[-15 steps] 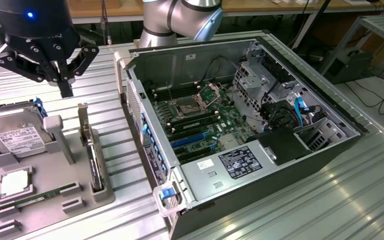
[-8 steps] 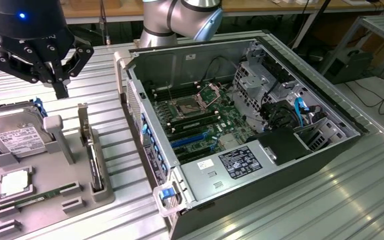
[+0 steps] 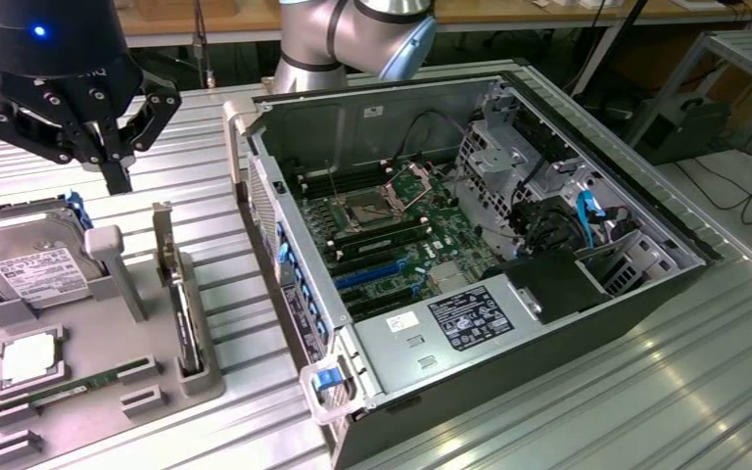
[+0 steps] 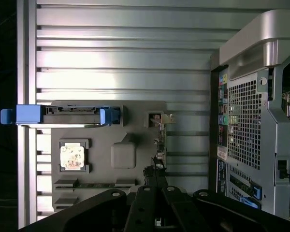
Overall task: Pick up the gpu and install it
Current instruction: 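Reach for the gpu, then pick up the gpu and move the gpu toward the slot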
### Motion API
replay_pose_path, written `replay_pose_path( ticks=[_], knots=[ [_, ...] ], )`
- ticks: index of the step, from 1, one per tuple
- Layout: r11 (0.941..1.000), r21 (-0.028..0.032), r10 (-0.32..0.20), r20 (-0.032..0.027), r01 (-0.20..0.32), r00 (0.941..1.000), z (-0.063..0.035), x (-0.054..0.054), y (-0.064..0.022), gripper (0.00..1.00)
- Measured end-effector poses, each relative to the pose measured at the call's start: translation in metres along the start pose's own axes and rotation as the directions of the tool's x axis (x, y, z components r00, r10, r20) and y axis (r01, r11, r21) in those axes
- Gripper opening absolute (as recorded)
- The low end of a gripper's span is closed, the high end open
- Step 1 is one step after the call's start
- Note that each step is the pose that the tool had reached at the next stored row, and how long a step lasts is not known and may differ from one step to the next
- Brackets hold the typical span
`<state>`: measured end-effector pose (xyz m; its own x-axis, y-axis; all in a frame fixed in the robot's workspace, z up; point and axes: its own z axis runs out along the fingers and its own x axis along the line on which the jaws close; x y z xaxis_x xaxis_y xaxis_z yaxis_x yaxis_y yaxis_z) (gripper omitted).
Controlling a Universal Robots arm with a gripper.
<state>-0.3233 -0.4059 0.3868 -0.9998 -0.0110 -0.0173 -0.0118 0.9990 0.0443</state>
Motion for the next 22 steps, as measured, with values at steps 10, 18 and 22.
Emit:
replay_pose_path(
  ticks=[10, 18, 22],
  knots=[
    [1.0000, 0.0000, 0.000, 0.0000, 0.000, 1.0000, 0.0000, 0.000, 0.0000, 0.24],
    [1.0000, -0.0001, 0.000, 0.0000, 0.000, 1.0000, -0.0001, 0.000, -0.0021, 0.54],
    [1.0000, 0.0000, -0.001, -0.0001, 0.001, 1.0000, -0.0002, 0.000, -0.0120, 0.65]
  ],
)
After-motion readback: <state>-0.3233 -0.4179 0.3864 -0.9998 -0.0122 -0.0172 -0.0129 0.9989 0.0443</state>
